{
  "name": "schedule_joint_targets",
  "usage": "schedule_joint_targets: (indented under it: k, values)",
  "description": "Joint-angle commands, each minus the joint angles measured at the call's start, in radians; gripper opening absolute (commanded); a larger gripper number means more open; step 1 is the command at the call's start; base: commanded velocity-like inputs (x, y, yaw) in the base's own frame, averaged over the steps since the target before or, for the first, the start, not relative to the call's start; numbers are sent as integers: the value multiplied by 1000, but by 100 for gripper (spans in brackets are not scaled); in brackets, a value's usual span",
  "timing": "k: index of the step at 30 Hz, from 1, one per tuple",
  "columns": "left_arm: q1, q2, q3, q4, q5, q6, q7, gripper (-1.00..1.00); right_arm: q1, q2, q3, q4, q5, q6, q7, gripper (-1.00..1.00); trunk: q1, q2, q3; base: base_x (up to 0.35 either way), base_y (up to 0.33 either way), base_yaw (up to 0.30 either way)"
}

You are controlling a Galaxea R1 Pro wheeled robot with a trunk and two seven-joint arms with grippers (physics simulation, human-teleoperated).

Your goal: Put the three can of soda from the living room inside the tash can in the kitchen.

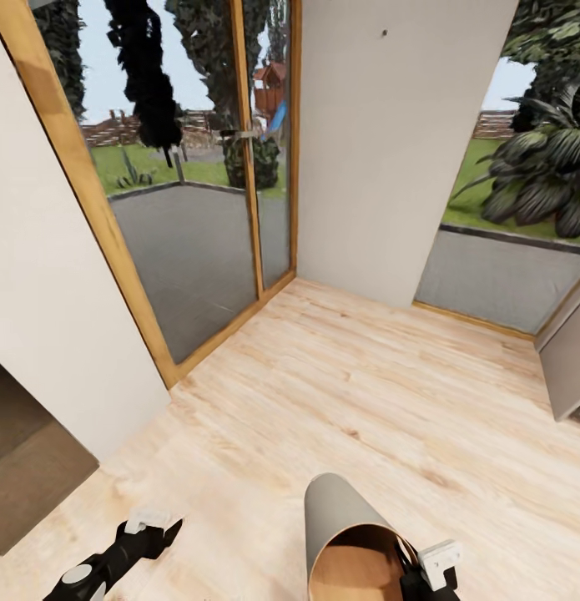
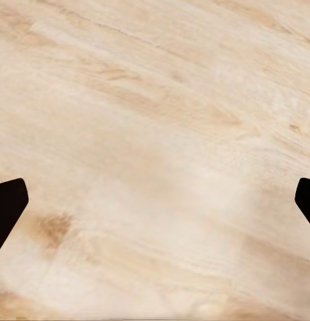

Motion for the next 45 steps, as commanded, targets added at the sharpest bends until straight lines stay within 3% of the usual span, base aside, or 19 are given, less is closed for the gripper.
schedule_joint_targets:
  k: [1,18,33,45]
  values:
    - [0,0,0,0,0,0,0,100,0,0,0,-2,0,0,10,-100,0,0,0,-12,6,246]
    - [0,0,0,0,0,0,0,100,-1,0,0,0,0,0,11,-100,0,0,0,-2,1,239]
    - [0,0,-1,1,-1,0,1,100,-1,4,1,0,0,-3,11,-100,0,0,-3,-5,2,66]
    - [0,0,-1,-1,0,0,0,100,-1,5,1,11,0,-3,11,-100,0,0,-13,-225,131,183]
